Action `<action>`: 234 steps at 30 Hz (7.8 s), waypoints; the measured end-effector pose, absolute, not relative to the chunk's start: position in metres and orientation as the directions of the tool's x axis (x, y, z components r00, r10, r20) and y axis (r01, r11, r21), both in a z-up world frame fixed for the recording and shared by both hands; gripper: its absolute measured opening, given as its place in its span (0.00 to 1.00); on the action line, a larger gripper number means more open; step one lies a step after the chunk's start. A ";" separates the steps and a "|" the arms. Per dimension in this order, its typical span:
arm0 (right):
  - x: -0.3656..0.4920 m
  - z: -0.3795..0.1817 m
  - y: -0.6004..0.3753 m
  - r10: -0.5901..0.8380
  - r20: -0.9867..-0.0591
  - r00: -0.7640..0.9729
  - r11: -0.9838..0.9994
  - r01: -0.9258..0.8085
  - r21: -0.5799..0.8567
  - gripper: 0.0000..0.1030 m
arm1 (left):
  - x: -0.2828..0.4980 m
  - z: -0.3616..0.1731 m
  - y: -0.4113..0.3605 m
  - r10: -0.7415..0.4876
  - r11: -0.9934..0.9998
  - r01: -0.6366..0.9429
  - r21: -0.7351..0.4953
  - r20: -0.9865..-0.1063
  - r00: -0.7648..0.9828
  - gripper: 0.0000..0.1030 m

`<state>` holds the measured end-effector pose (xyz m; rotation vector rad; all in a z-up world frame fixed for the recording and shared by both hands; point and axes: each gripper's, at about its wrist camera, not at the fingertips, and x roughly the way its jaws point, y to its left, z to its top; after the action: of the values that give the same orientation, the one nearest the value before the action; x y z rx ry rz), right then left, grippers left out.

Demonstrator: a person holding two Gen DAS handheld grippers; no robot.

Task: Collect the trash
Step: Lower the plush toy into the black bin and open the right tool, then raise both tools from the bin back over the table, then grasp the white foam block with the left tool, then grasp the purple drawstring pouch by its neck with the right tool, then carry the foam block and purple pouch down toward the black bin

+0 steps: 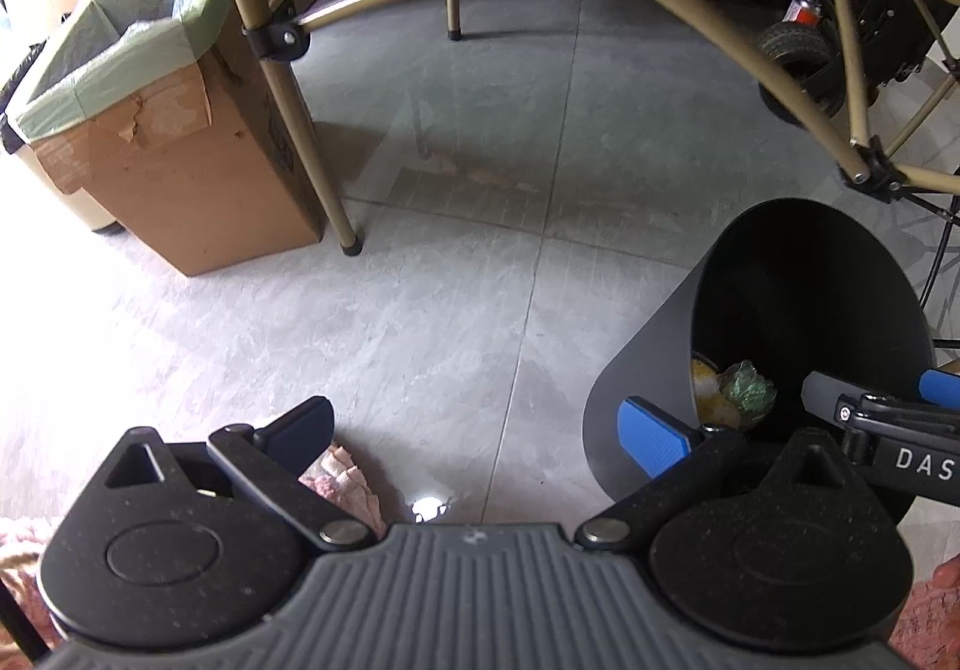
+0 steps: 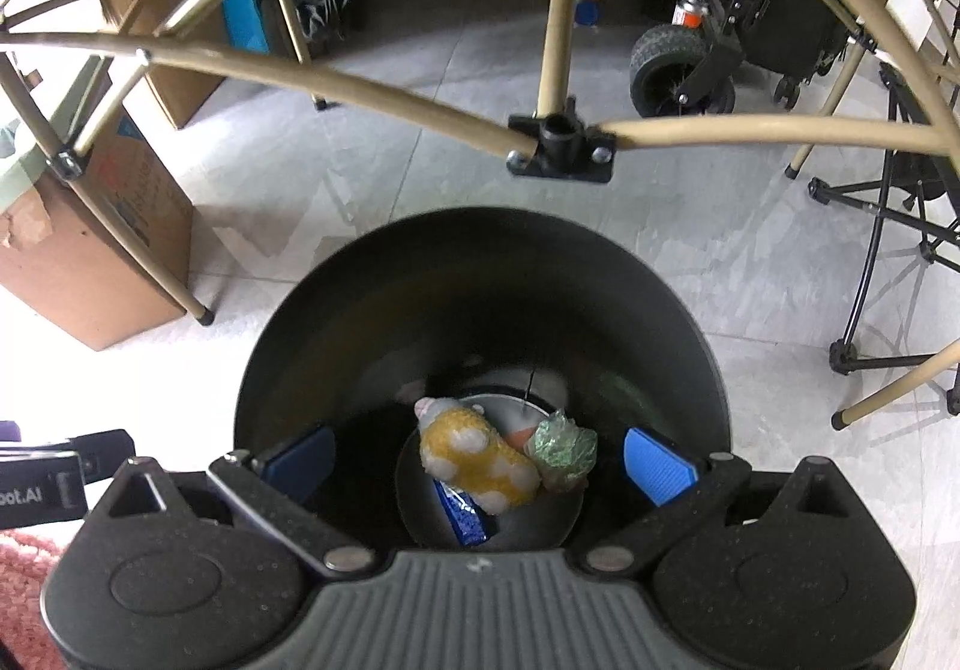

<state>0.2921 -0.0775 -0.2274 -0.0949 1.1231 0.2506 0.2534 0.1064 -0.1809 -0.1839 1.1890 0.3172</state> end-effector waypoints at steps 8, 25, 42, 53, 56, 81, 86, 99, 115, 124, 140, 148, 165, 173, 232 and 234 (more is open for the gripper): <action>0.274 -0.200 -0.092 0.182 -0.869 0.460 0.965 -0.252 0.068 1.00 | 0.242 -0.158 0.101 0.161 0.937 -0.348 0.012 -0.901 0.403 1.00; 0.223 -0.106 -0.160 0.269 -0.676 0.686 0.963 -0.195 0.185 1.00 | 0.201 -0.071 0.071 0.157 0.948 -0.307 -0.083 -0.717 0.679 1.00; 0.240 -0.027 -0.217 0.201 -0.387 0.900 0.974 -0.140 0.180 1.00 | 0.230 0.003 0.010 0.080 0.981 -0.161 -0.111 -0.522 0.849 1.00; 0.296 -0.015 -0.246 0.118 -0.296 0.948 0.981 -0.065 0.183 1.00 | 0.279 0.011 -0.040 0.041 0.994 -0.084 -0.065 -0.490 0.871 1.00; 0.307 -0.025 -0.255 0.109 -0.311 0.944 0.979 -0.047 0.200 1.00 | 0.294 0.011 -0.051 0.034 0.996 -0.070 -0.057 -0.484 0.874 1.00; 0.360 -0.043 -0.273 0.068 -0.349 0.935 0.977 0.008 0.211 1.00 | 0.396 -0.011 -0.077 0.011 0.992 -0.078 -0.098 -0.558 0.830 0.71; 0.360 -0.046 -0.268 0.074 -0.355 0.932 0.979 0.001 0.205 1.00 | 0.396 -0.009 -0.072 -0.037 0.988 -0.051 -0.147 -0.537 0.842 0.43; 0.358 -0.043 -0.253 0.126 -0.346 0.930 0.975 -0.052 0.216 1.00 | 0.375 0.006 -0.059 -0.028 0.991 -0.036 -0.128 -0.463 0.886 0.29; 0.370 -0.034 -0.185 0.197 -0.362 0.911 0.980 -0.171 0.103 1.00 | 0.350 0.008 0.013 0.083 0.986 -0.139 -0.088 -0.468 0.880 0.29; 0.384 -0.044 -0.180 0.165 -0.415 0.895 0.986 -0.139 0.091 1.00 | 0.342 0.008 0.039 0.097 0.983 -0.160 -0.094 -0.479 0.873 0.29; 0.401 -0.056 -0.182 0.088 -0.502 0.860 0.996 -0.061 0.070 0.92 | 0.338 -0.004 0.070 0.120 0.978 -0.189 -0.088 -0.502 0.857 0.29; 0.400 -0.056 -0.181 0.073 -0.495 0.866 0.997 -0.045 0.068 0.69 | 0.334 -0.003 0.074 0.124 0.977 -0.194 -0.091 -0.500 0.857 0.29; 0.369 -0.048 -0.195 0.139 -0.443 0.886 0.987 -0.089 0.132 0.10 | 0.319 0.004 0.067 0.124 0.980 -0.183 -0.080 -0.470 0.874 0.29; 0.341 -0.038 -0.196 0.168 -0.395 0.903 0.982 -0.119 0.144 0.10 | 0.298 0.008 0.055 0.114 0.985 -0.159 -0.067 -0.441 0.890 0.29; 0.148 -0.134 -0.172 0.334 -0.686 0.646 0.938 -0.302 0.172 0.10 | 0.156 -0.092 0.017 0.012 1.000 -0.028 -0.012 -0.670 0.742 0.29; 0.146 -0.139 -0.170 0.329 -0.703 0.630 0.938 -0.304 0.167 0.10 | 0.155 -0.096 0.020 0.016 0.999 -0.035 -0.013 -0.684 0.730 0.29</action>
<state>0.1460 -0.1702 -0.1394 0.0332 0.8113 0.3628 0.1546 0.0199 -0.0962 -0.0259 0.7524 0.0281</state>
